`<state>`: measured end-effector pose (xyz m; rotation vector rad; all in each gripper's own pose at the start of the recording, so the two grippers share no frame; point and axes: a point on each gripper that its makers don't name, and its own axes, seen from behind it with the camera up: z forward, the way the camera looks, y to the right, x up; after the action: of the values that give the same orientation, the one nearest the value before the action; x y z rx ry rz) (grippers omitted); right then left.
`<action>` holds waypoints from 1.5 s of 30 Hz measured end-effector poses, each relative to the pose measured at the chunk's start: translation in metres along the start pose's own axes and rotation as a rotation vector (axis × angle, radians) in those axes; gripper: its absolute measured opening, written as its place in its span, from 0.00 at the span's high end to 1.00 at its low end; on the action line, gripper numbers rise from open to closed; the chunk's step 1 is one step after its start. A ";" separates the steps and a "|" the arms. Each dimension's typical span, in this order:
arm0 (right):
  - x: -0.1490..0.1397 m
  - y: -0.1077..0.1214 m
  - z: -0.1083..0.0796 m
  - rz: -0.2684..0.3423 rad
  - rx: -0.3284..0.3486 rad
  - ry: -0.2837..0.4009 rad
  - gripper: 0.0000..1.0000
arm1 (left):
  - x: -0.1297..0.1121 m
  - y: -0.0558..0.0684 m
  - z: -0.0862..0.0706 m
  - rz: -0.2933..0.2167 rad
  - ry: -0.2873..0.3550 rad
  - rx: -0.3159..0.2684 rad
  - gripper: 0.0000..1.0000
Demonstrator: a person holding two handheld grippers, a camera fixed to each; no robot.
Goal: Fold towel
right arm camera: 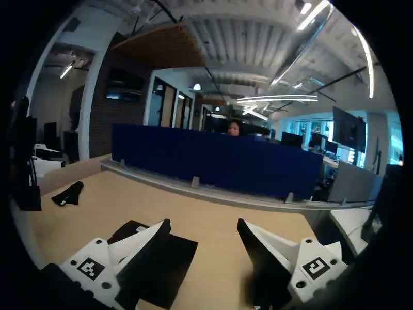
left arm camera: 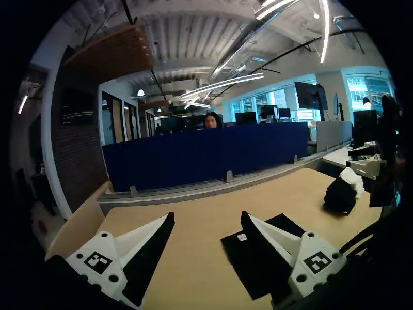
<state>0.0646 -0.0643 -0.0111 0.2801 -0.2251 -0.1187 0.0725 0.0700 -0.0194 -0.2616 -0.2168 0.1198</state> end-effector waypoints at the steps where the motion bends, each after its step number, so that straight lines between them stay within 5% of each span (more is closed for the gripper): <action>1: -0.002 -0.003 0.000 -0.007 0.014 -0.011 0.00 | -0.001 0.001 0.000 0.006 -0.007 -0.009 0.05; 23: -0.039 -0.032 0.010 -0.071 0.142 -0.137 0.00 | -0.035 0.021 0.007 0.071 -0.112 -0.112 0.05; 45: -0.159 -0.062 0.015 -0.083 0.208 -0.332 0.00 | -0.159 0.059 0.009 0.089 -0.318 -0.195 0.05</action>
<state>-0.0980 -0.1036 -0.0470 0.4771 -0.5579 -0.2250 -0.0889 0.1062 -0.0580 -0.4469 -0.5346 0.2294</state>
